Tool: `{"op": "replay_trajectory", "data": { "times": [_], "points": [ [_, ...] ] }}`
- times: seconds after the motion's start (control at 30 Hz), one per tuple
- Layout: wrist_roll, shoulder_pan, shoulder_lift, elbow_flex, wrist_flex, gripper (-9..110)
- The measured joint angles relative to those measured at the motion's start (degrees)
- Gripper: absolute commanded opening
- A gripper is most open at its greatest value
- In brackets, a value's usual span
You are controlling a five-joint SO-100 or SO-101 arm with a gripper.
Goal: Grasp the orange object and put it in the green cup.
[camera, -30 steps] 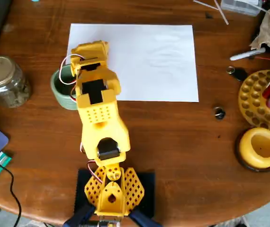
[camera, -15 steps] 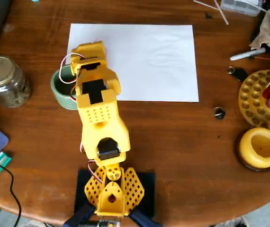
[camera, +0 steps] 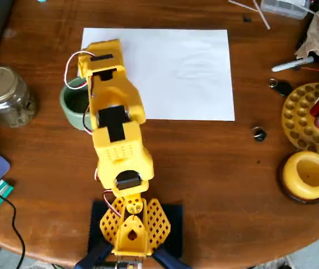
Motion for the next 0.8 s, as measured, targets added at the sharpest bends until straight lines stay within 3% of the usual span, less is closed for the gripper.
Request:
{"op": "replay_trajectory", "data": {
  "times": [0.8],
  "points": [
    [0.79, -4.04, 27.16, 6.77, 25.84, 0]
  ]
}}
